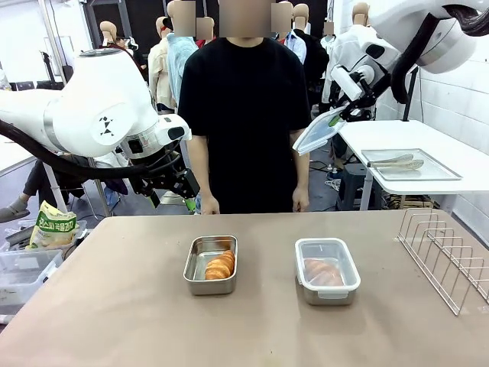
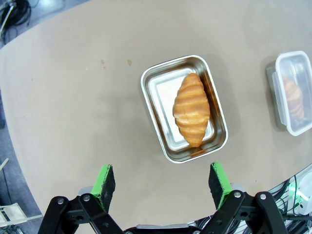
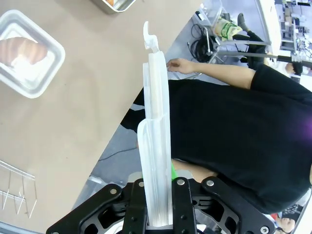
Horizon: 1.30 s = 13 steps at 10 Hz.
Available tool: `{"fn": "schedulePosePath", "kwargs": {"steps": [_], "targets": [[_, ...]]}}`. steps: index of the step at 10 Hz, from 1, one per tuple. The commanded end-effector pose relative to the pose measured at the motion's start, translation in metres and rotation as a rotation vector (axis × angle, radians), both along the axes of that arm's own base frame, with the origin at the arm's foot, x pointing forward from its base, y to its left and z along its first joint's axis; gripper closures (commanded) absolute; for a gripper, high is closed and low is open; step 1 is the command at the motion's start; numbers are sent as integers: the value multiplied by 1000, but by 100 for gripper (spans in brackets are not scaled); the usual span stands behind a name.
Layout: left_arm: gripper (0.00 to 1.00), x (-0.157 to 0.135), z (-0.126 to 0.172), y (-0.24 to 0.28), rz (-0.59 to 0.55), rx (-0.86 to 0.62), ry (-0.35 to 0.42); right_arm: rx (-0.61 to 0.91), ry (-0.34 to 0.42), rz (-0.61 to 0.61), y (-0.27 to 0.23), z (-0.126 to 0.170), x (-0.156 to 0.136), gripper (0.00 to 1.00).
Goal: Place the bread in airtight containers.
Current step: Release when the human grabs the Airtight Container lid.
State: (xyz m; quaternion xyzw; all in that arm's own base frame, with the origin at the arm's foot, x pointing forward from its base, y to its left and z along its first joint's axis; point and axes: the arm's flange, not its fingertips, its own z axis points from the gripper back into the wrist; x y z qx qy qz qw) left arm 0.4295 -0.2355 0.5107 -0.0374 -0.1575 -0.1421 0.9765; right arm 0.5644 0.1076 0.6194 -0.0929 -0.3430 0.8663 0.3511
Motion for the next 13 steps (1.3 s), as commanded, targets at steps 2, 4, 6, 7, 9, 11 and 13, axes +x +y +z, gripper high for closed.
{"fn": "schedulePosePath", "kwargs": {"steps": [2, 4, 6, 7, 9, 11, 13], "targets": [[0, 0, 1, 1, 9, -4, 1, 5, 0, 2, 0, 1, -2, 100], [0, 0, 1, 1, 9, -4, 1, 5, 0, 2, 0, 1, -2, 100], [0, 0, 1, 1, 9, -4, 1, 5, 0, 2, 0, 1, -2, 100], [0, 0, 1, 1, 9, -4, 1, 5, 0, 2, 0, 1, -2, 100], [0, 0, 1, 1, 9, -4, 1, 5, 0, 2, 0, 1, -2, 100], [0, 0, 1, 1, 9, -4, 1, 5, 0, 2, 0, 1, -2, 100], [0, 0, 1, 1, 9, -4, 1, 5, 0, 2, 0, 1, -2, 100]]}}
